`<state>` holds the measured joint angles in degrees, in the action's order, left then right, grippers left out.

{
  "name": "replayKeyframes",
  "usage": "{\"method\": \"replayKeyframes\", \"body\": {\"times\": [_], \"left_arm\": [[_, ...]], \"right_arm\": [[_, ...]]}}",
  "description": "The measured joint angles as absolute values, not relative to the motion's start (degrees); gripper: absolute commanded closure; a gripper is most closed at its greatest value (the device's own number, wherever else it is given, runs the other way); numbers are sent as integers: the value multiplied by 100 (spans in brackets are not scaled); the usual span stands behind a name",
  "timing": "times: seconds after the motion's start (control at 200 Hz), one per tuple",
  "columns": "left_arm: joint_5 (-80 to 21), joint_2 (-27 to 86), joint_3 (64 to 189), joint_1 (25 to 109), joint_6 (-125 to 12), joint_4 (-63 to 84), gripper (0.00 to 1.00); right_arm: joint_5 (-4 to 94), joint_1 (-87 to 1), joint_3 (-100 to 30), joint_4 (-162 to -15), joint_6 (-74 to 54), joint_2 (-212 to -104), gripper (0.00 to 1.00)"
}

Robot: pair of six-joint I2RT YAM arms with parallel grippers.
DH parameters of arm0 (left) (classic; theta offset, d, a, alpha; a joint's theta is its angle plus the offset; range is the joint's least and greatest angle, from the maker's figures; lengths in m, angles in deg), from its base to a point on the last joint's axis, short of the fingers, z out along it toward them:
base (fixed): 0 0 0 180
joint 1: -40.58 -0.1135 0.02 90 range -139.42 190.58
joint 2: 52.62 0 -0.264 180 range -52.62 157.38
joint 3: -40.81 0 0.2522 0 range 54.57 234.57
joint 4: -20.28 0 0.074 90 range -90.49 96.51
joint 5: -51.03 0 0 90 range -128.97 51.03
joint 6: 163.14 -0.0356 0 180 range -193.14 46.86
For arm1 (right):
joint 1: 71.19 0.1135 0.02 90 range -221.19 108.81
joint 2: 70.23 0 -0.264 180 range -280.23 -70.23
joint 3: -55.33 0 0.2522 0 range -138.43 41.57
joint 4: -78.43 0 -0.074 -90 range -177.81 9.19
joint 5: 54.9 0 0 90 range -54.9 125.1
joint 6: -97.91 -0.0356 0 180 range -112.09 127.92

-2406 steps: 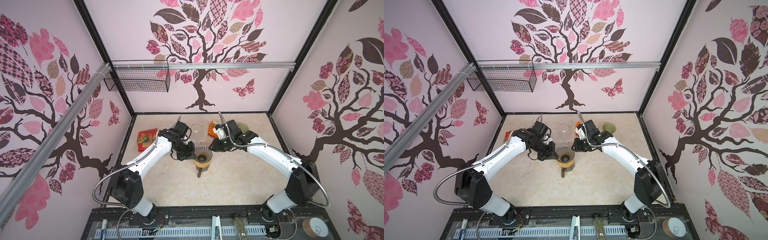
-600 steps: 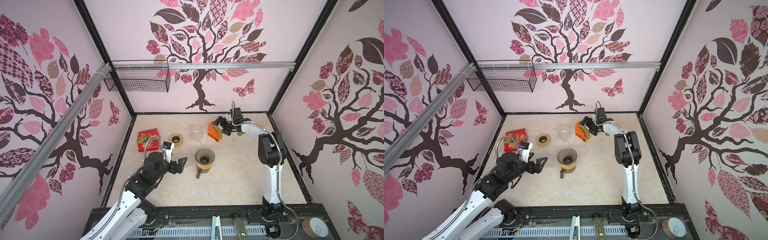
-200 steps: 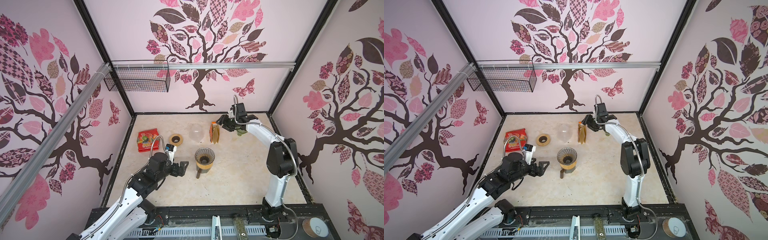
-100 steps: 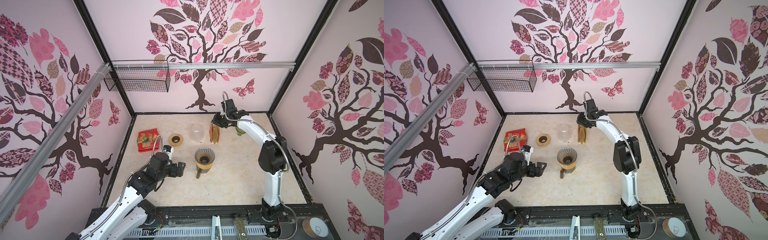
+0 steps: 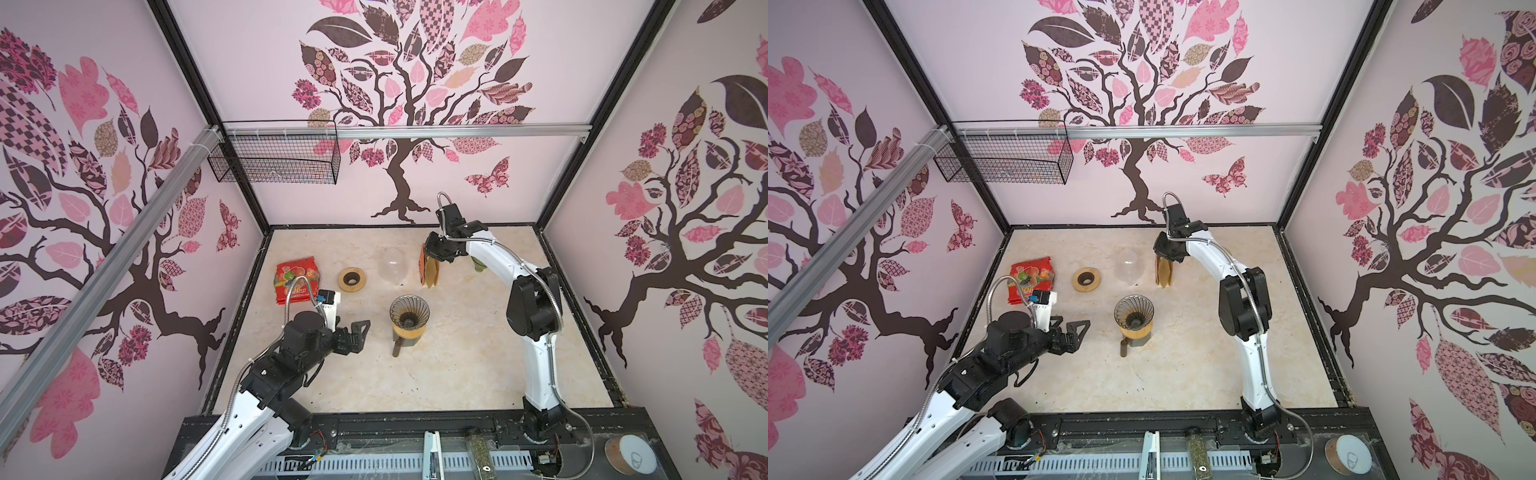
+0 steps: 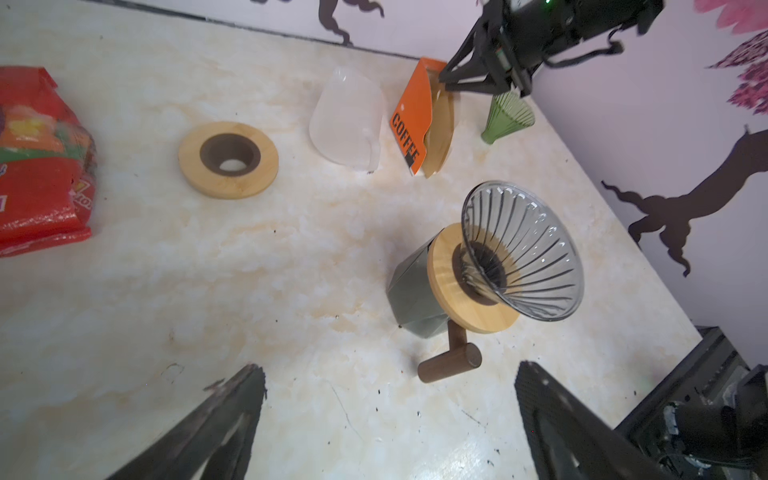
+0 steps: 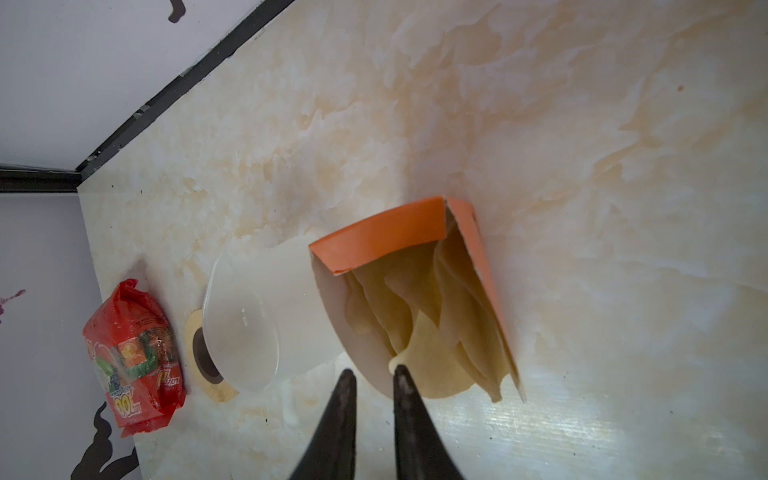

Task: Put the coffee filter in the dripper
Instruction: 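Close the right gripper on the front tan paper filter in the box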

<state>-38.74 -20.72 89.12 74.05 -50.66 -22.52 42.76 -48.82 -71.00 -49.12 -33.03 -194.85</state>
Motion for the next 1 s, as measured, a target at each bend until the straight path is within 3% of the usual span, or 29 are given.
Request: {"method": "replayKeyframes", "body": {"times": [0.575,1.0], "left_arm": [[-3905,-2192,8780,7399,-5066,-2056,3],[-3981,-2199,8780,7399,-5064,-2056,3]], "right_arm": [[4176,-4880,-7557,-4680,-3369,-19928,79],[4040,-4880,-7557,-4571,-3332,-19939,88]]}}
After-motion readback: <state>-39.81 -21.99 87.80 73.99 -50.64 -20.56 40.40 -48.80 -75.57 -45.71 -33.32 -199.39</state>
